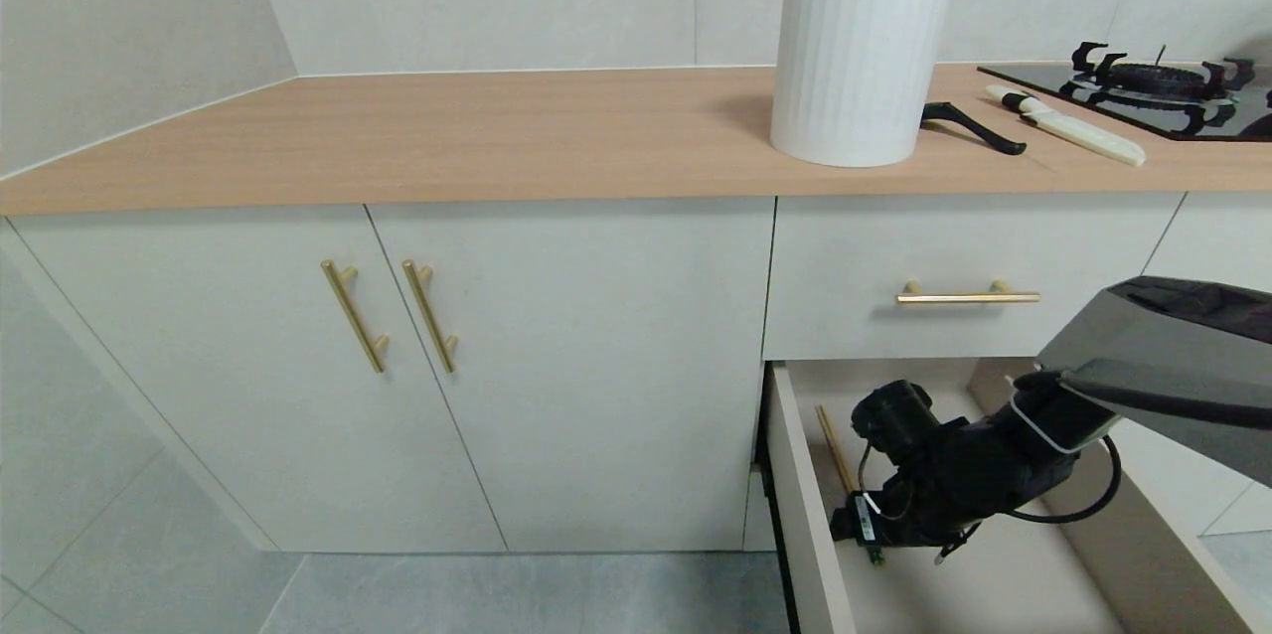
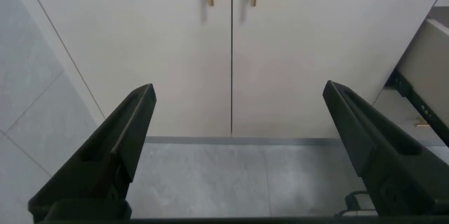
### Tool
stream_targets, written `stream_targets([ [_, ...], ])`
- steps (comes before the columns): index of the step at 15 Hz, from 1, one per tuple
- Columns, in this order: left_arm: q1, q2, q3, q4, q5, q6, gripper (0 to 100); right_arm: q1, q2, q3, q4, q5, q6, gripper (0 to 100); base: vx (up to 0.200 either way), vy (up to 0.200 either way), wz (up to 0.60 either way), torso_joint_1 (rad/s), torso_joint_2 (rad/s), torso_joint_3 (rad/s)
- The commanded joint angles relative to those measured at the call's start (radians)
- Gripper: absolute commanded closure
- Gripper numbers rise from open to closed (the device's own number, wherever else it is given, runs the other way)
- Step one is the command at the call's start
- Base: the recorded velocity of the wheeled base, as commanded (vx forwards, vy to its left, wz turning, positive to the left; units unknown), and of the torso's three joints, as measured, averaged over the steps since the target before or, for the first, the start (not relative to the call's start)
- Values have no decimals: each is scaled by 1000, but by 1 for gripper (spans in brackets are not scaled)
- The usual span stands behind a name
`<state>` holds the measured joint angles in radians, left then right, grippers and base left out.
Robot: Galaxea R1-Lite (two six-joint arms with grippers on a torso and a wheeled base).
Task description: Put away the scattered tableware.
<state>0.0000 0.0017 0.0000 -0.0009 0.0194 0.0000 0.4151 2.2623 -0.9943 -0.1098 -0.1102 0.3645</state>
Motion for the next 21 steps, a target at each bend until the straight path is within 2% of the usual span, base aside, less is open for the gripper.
stream_targets([
  [1,0,1,0,-1,1,0,0,-6,-277,8,99,52,7,0,0,0,0,0,0,0],
  [3,0,1,0,-1,1,0,0,-22,-449,-30,236,99,22,0,0,0,0,0,0,0],
  [5,0,1,0,-1,1,0,0,-87,-590,-101,400,112,13,0,0,0,0,0,0,0],
  [8,0,1,0,-1,1,0,0,-220,-623,-277,697,119,-27,0,0,0,0,0,0,0],
  [11,0,1,0,-1,1,0,0,-299,-650,-280,705,144,-113,0,0,0,0,0,0,0],
  [18,0,1,0,-1,1,0,0,-297,-695,-238,703,144,-167,0,0,0,0,3,-9,-2],
  [21,0,1,0,-1,1,0,0,-297,-696,-236,703,141,-174,0,0,0,0,102,-259,-219],
])
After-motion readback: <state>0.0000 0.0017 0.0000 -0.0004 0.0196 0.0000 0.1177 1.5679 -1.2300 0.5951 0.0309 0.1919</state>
